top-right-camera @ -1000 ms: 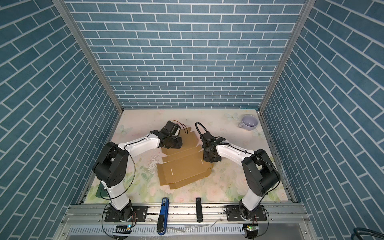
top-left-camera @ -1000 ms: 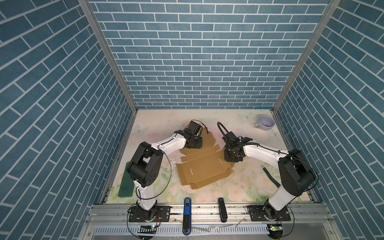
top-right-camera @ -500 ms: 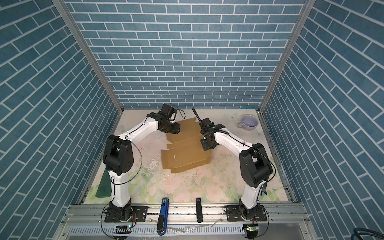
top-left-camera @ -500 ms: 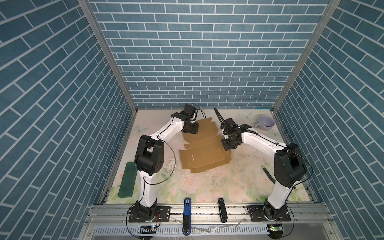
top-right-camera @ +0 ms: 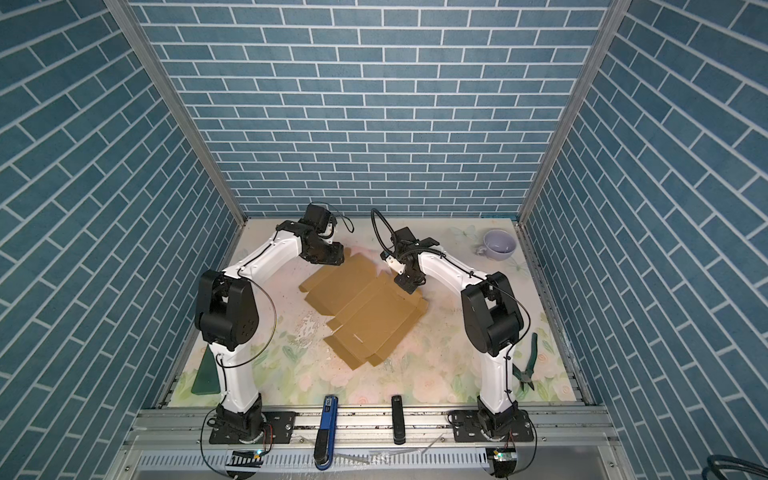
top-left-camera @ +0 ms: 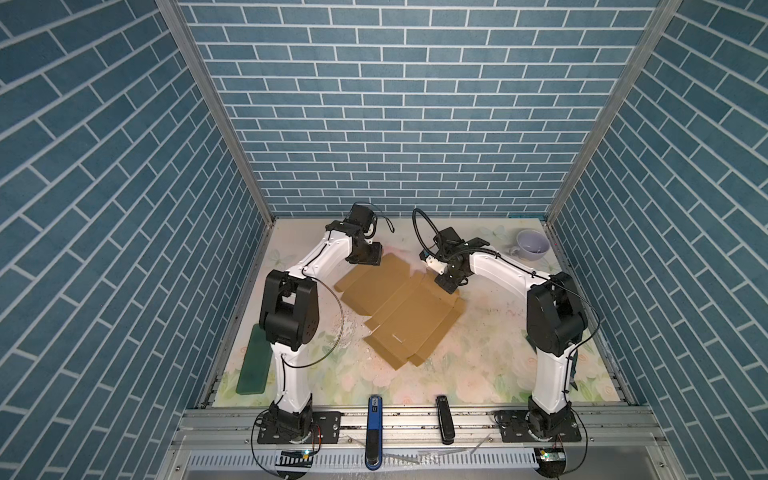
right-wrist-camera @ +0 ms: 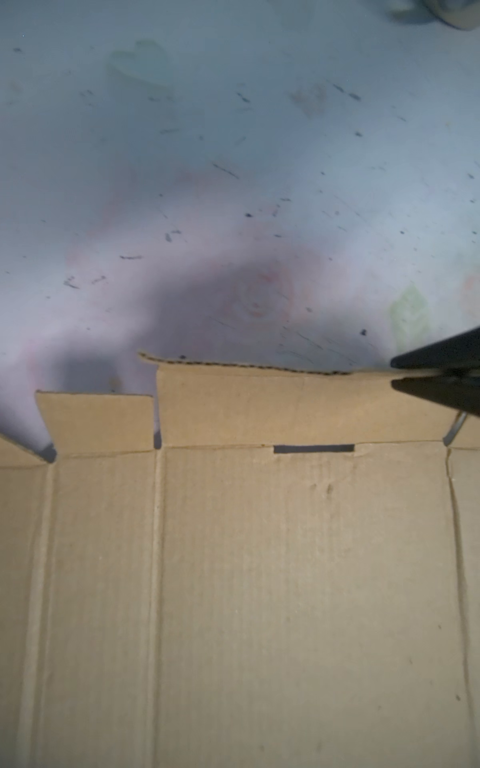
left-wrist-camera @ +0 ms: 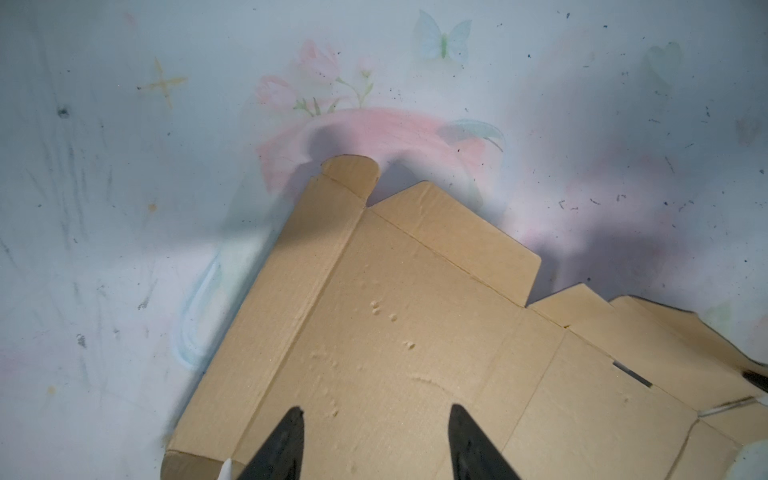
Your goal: Fold the paper box
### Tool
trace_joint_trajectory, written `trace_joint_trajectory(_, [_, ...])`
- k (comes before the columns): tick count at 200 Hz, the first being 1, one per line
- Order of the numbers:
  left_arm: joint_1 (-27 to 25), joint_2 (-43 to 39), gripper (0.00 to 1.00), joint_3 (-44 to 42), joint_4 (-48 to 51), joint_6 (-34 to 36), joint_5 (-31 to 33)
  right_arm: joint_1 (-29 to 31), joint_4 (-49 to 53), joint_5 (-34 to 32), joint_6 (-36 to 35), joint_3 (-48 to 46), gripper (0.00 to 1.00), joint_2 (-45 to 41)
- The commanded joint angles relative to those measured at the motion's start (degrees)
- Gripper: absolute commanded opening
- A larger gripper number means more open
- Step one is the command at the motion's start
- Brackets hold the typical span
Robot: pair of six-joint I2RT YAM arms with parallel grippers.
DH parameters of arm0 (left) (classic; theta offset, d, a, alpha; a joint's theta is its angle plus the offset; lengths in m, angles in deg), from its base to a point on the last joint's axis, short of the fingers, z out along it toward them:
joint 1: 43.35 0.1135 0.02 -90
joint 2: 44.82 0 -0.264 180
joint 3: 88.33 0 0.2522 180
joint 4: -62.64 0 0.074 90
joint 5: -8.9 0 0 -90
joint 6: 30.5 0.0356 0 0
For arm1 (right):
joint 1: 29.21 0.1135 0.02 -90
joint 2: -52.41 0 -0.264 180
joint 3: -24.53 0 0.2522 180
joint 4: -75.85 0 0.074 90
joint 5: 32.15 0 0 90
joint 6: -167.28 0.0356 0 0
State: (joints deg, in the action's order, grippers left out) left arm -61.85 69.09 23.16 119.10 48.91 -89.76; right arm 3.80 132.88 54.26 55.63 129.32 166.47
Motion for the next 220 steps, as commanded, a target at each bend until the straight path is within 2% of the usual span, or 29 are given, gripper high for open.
trace_joint_trajectory(1, [0.7, -2.4, 0.58, -1.6, -0.1, -0.4, -0.2, -2.7, -2.5, -0.2, -4.0, 5.9, 0.37, 1.7])
trace_joint_trajectory(32, [0.7, -3.5, 0.58, -4.6, -3.9, -3.0, -3.6, -3.9, 2.1, -3.6, 9.1, 10.1, 0.52, -1.4])
trace_joint_trajectory(56, [0.6, -4.6, 0.55, -8.6, -7.7, -5.5, -5.0, -3.5, 10.0, 0.8, 28.5, 8.5, 0.54, -7.3])
trace_joint_trajectory(69, [0.0, -5.5, 0.52, -10.9, -9.3, -6.3, -5.4, -3.1, 10.9, 4.3, 42.2, 2.5, 0.52, -12.1])
trace_joint_trajectory(82, [-0.7, -6.6, 0.5, -13.6, -10.7, -6.9, -4.9, -1.7, 6.9, 7.3, 53.9, -6.9, 0.5, -18.2])
trace_joint_trajectory(104, [-1.5, -9.0, 0.43, -19.1, -14.1, -8.6, -4.6, 4.0, 1.3, 3.6, 69.2, -19.8, 0.52, -27.5])
trace_joint_trajectory(121, [-2.0, -10.8, 0.37, -23.2, -17.1, -9.6, -4.7, 7.3, -3.0, 2.0, 78.9, -27.4, 0.52, -31.3])
trace_joint_trajectory(179, [-3.8, -10.4, 0.26, -29.2, -21.5, -11.3, -3.6, 12.2, -24.7, 0.2, 100.2, -48.7, 0.54, -37.9])
trace_joint_trajectory(220, [-4.2, -8.4, 0.21, -30.4, -22.9, -12.9, -2.2, 12.5, -41.6, 0.9, 107.1, -57.1, 0.54, -36.4])
